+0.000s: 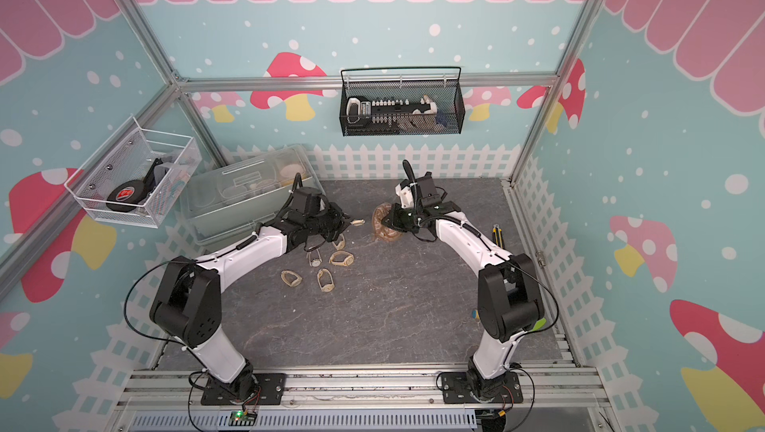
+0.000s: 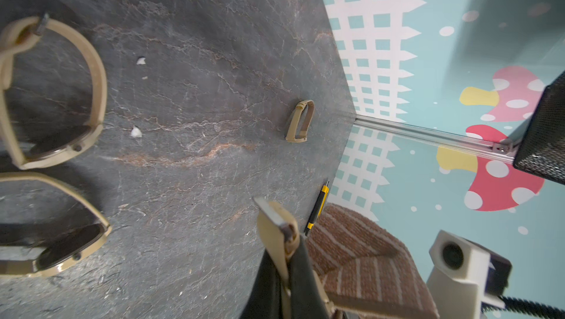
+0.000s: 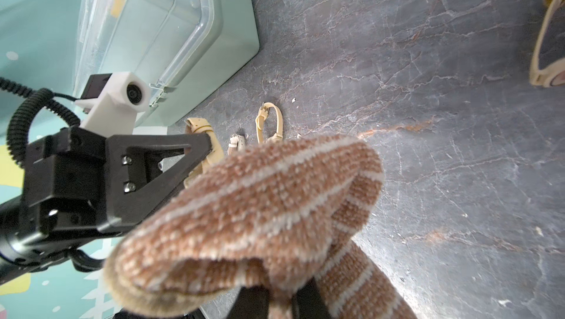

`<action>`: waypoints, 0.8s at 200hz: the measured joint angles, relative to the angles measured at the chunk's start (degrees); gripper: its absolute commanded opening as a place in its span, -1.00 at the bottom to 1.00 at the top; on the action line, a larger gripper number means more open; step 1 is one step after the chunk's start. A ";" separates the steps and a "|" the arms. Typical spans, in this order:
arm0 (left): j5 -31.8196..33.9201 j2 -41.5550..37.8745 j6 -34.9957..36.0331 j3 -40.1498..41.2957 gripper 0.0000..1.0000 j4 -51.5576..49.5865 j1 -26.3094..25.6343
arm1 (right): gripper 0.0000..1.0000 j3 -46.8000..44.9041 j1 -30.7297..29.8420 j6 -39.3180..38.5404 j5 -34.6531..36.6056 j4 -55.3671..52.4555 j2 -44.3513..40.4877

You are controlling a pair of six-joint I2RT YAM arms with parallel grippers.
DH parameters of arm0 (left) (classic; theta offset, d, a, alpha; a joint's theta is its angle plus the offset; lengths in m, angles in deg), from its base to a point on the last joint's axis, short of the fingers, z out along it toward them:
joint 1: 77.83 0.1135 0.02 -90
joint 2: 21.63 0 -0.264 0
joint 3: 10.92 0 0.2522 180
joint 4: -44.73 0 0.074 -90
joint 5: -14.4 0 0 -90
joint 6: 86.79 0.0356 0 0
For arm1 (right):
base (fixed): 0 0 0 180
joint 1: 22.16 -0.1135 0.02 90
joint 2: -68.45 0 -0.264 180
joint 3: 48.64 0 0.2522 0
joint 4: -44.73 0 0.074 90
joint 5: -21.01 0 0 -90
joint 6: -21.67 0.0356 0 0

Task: Wipe the watch dial
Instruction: Wipe the dirt from the watch dial.

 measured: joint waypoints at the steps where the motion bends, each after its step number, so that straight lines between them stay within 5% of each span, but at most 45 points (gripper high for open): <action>1: 0.00 0.09 0.02 -0.11 -1.00 -0.13 0.00 | -1.00 -0.17 0.00 -0.02 -0.02 0.00 -0.15; 70: 1.14 7.23 2.40 -8.90 -1.00 -11.61 0.00 | -1.00 -8.07 -0.04 -0.61 0.37 -0.07 -6.56; 160: 1.49 17.62 6.08 -14.38 -1.00 -14.86 0.00 | -1.00 -13.46 -0.04 -1.25 0.66 -0.55 -11.72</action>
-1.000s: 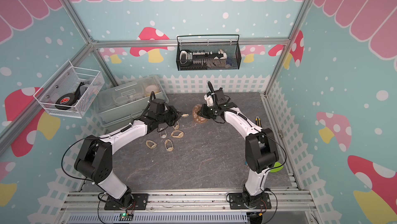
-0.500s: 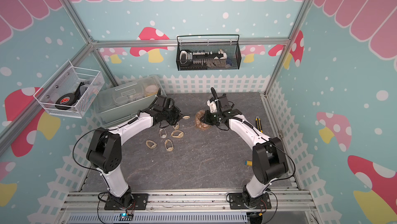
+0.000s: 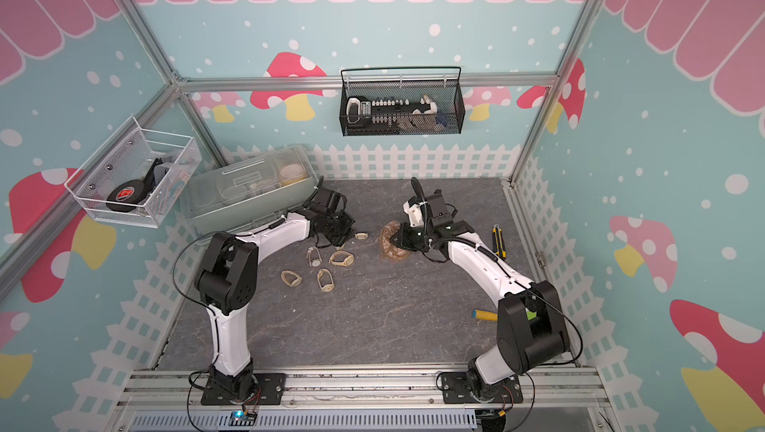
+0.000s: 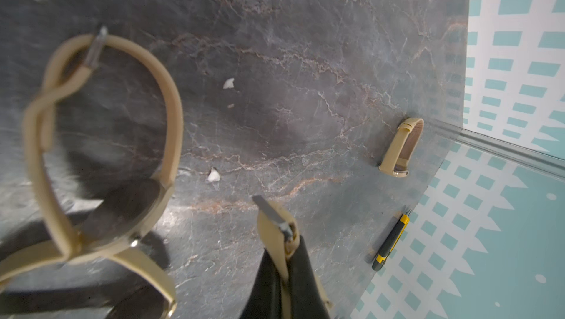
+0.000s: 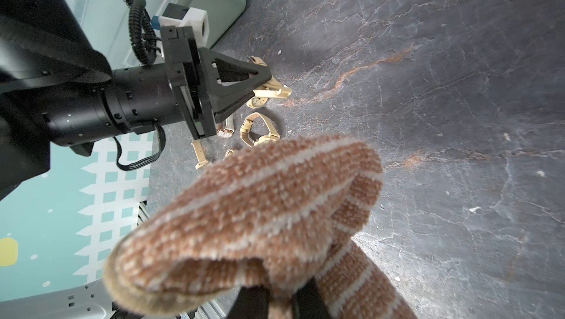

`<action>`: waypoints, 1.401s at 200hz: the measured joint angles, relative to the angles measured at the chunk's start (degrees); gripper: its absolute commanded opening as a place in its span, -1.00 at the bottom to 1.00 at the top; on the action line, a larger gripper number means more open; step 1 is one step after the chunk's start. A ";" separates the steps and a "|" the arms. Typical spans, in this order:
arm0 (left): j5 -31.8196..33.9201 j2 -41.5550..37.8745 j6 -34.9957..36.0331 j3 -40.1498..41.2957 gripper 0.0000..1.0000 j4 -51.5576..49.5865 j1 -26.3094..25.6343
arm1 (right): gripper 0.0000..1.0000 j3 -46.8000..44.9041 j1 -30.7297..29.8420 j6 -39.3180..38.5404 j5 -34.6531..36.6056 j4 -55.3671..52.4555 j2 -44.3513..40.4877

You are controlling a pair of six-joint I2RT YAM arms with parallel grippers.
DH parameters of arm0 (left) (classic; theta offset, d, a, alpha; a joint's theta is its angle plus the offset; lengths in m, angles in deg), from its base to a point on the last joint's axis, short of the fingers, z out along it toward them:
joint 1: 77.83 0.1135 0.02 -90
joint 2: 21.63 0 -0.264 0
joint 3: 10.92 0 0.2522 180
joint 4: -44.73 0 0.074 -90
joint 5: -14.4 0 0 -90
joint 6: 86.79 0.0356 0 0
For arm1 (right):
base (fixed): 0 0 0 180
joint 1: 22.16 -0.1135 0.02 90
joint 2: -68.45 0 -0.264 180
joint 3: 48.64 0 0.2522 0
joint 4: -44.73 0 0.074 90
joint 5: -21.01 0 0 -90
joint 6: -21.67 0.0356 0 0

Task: Wipe the watch dial
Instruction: Wipe the dirt from the watch dial, then place the watch at the center of the board.

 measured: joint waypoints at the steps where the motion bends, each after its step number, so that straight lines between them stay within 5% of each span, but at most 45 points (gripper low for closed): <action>1: 0.00 0.15 0.02 -0.11 -1.00 0.00 0.00 | -1.00 -0.02 0.00 0.00 0.00 0.00 -0.02; 83: 2.58 7.69 4.33 -8.70 -1.00 -4.28 -0.35 | -1.00 -0.15 0.00 -1.49 0.00 -2.36 -0.13; 195: 6.62 9.84 10.84 -12.28 -0.46 -11.50 -0.44 | -1.00 0.04 0.00 -2.10 0.26 -3.65 -0.13; 280: 10.16 9.81 14.56 -17.55 0.17 -17.18 -0.44 | -1.00 0.35 0.00 -2.10 0.87 -3.67 -0.13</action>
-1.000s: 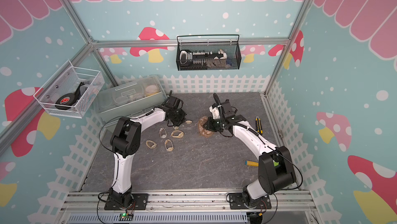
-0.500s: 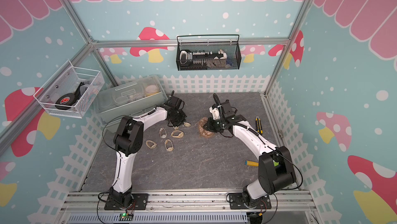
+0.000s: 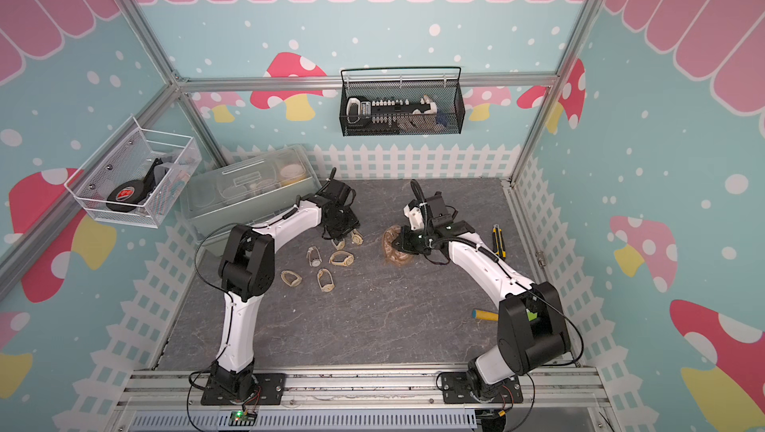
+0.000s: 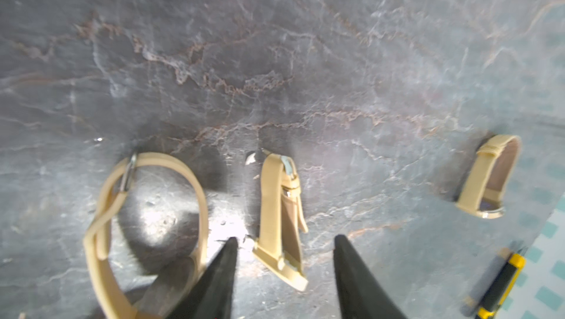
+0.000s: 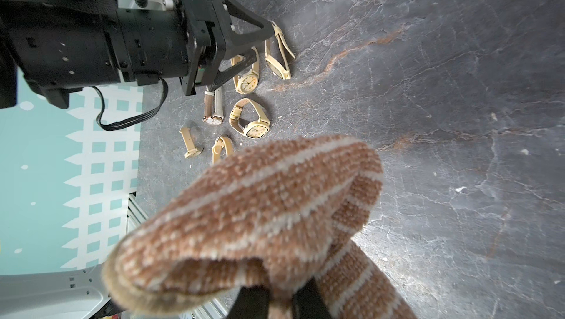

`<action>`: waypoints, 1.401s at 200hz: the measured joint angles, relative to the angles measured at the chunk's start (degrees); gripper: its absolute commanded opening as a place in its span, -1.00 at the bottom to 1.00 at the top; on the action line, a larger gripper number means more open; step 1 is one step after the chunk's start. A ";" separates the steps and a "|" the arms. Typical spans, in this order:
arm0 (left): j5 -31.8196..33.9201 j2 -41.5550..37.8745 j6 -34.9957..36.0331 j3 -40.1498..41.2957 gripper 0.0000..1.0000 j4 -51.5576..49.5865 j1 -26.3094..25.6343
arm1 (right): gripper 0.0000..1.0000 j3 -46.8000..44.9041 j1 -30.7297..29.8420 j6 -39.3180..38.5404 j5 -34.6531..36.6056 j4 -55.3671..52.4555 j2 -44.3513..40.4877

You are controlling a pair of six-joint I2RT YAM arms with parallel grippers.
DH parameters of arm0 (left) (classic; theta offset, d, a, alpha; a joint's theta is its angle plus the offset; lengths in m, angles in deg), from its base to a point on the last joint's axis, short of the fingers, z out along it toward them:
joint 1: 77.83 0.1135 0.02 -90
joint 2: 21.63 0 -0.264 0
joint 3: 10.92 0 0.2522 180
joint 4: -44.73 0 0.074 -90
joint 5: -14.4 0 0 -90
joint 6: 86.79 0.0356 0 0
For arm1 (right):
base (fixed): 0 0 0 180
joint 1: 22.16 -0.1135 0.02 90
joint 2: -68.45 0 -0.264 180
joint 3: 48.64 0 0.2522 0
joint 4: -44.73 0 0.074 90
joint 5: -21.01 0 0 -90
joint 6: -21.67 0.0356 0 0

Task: Wipe the watch dial
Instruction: Place the watch at the center of the board, then move the watch to the center of the board.

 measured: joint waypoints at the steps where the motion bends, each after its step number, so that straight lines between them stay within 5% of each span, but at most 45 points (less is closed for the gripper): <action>1: 0.02 0.00 0.09 -0.04 0.18 -0.04 0.00 | -1.00 0.00 0.00 0.00 0.02 0.00 0.00; 63: 0.76 0.00 1.07 -3.72 0.98 -2.97 -0.07 | -1.00 0.00 0.00 0.02 1.62 -0.02 -0.15; 121: 0.76 0.83 1.25 -15.78 0.98 -5.86 -1.97 | -1.00 -2.14 0.00 0.07 4.00 -0.31 -5.64; 191: 0.76 12.92 2.14 -36.22 0.90 -9.29 -5.64 | -1.00 -8.87 0.07 0.66 8.11 -3.43 -14.53; 280: 1.18 22.23 4.92 -44.96 0.59 -8.63 -10.40 | -1.00 -15.37 0.17 3.10 11.50 -10.93 -27.93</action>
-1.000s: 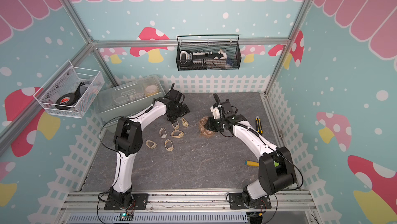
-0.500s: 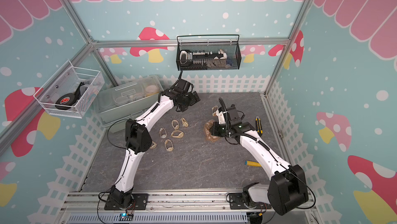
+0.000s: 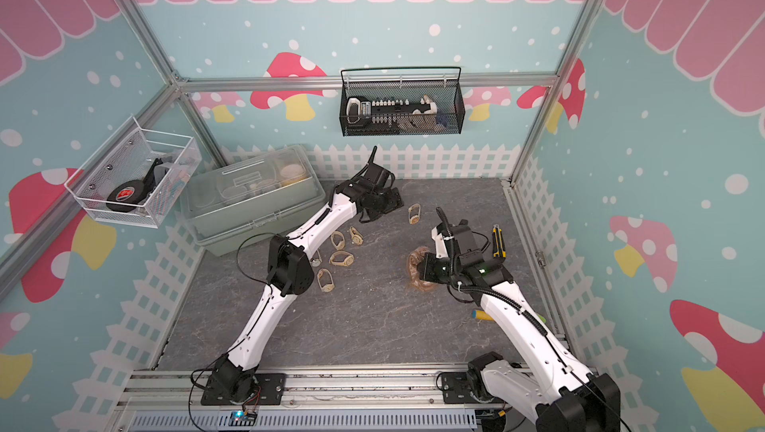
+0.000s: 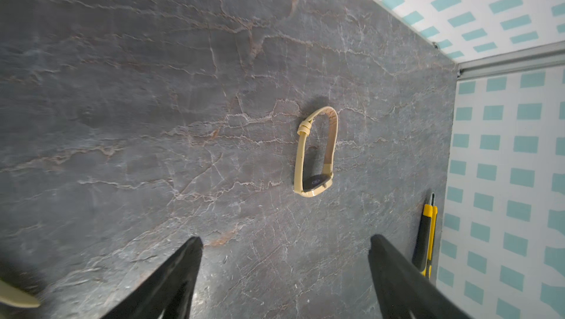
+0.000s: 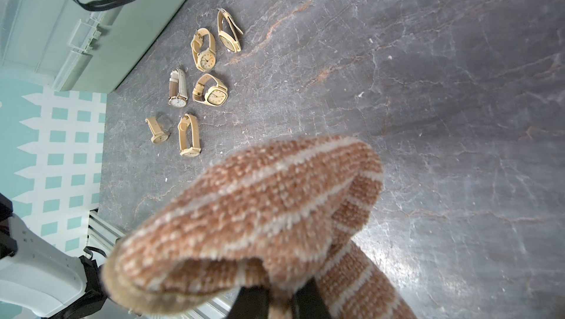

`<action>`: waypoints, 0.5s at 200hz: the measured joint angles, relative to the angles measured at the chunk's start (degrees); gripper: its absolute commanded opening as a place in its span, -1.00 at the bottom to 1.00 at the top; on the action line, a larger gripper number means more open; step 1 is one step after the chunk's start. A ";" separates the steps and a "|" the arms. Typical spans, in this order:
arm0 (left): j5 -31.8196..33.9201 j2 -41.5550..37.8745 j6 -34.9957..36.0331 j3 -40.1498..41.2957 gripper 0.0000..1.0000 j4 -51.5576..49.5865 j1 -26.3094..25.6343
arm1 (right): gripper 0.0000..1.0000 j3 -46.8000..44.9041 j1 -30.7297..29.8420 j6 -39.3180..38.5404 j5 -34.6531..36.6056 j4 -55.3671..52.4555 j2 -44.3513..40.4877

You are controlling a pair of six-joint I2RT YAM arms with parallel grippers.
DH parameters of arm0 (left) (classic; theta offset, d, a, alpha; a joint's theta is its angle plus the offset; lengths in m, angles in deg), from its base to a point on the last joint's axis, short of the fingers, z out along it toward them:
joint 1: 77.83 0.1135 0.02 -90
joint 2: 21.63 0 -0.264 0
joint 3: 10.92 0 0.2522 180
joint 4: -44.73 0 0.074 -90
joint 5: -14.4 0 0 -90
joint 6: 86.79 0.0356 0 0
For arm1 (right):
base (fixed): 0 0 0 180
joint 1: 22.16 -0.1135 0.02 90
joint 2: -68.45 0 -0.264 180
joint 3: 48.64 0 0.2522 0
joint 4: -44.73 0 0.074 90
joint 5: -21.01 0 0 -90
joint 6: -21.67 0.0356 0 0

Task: Wipe the watch dial
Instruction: Move the watch to the center of the board.

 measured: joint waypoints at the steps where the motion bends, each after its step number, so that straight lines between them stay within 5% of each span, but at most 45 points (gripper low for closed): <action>1: 0.00 0.07 -0.04 0.00 0.59 0.07 -0.04 | -1.00 -0.02 0.00 0.04 0.02 -0.09 -0.07; 40: 0.09 3.48 0.50 -0.20 0.30 2.82 -1.97 | -1.00 -0.87 0.00 1.05 0.37 -3.34 -3.10; 100: 0.92 8.26 -0.70 -3.02 0.22 6.82 -2.34 | -1.00 -3.13 0.22 2.75 0.50 -5.77 -6.23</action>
